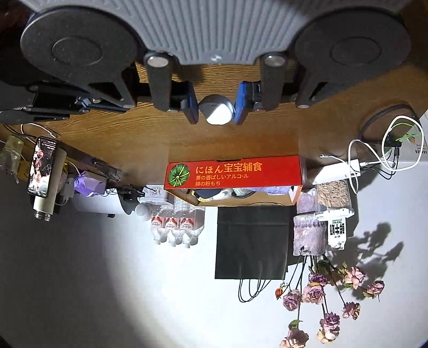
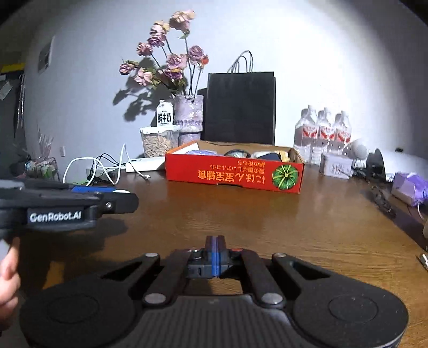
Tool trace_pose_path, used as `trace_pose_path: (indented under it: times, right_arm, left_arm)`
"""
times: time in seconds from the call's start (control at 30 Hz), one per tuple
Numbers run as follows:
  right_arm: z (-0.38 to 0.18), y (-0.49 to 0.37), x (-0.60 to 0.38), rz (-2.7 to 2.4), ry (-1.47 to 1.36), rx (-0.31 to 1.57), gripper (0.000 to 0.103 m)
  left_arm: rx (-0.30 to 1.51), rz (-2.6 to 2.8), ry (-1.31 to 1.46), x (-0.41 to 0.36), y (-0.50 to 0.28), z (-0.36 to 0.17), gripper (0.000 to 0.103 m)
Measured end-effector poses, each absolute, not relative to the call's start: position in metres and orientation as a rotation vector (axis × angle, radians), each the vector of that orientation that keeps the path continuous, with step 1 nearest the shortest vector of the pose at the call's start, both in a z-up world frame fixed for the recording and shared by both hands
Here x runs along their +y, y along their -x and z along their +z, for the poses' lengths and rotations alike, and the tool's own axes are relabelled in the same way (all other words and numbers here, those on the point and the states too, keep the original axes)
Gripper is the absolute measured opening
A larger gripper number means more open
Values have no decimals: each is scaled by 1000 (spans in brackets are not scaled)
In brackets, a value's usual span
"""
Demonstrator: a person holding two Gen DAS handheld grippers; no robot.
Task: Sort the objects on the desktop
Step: 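Carry the white piece into the cardboard box and open the left tool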
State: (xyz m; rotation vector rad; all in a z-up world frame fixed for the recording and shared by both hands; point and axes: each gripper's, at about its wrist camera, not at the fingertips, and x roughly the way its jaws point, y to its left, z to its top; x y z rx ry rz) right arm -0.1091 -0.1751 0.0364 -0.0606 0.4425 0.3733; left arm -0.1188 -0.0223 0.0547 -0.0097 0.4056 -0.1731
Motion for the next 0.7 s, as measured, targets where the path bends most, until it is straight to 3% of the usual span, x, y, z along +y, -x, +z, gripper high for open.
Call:
trace_pose_path:
  times: [0.7]
  right_arm:
    - [58, 28, -196, 254, 29, 395, 0]
  left_arm:
    - [389, -161, 44, -2, 50, 74, 30]
